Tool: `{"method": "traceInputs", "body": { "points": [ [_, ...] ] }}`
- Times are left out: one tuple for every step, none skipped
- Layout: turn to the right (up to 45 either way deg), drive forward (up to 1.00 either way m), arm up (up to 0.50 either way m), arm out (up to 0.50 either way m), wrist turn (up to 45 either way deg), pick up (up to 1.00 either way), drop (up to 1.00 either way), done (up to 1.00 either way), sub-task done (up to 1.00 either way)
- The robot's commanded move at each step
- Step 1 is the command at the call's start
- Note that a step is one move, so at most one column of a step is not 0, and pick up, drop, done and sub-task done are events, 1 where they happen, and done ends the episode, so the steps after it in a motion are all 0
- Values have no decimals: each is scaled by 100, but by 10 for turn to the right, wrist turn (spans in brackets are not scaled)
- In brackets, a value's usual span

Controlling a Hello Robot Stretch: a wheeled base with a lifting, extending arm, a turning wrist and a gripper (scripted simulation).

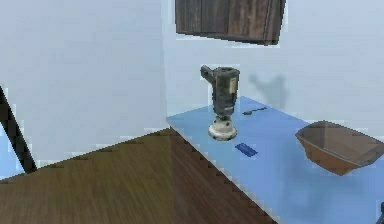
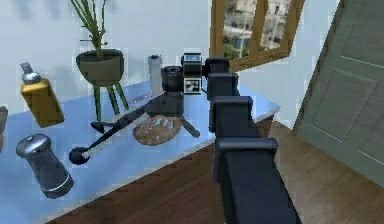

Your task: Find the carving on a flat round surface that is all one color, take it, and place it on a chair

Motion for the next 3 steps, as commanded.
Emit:
{"method": "traceInputs", "body": {
  "points": [
    [0, 0, 0, 0, 450, 0, 0, 0, 0],
    [0, 0, 0, 0, 150, 0, 0, 0, 0],
    [0, 0, -14, 0, 0, 0, 0, 0, 0]
  ]
}}
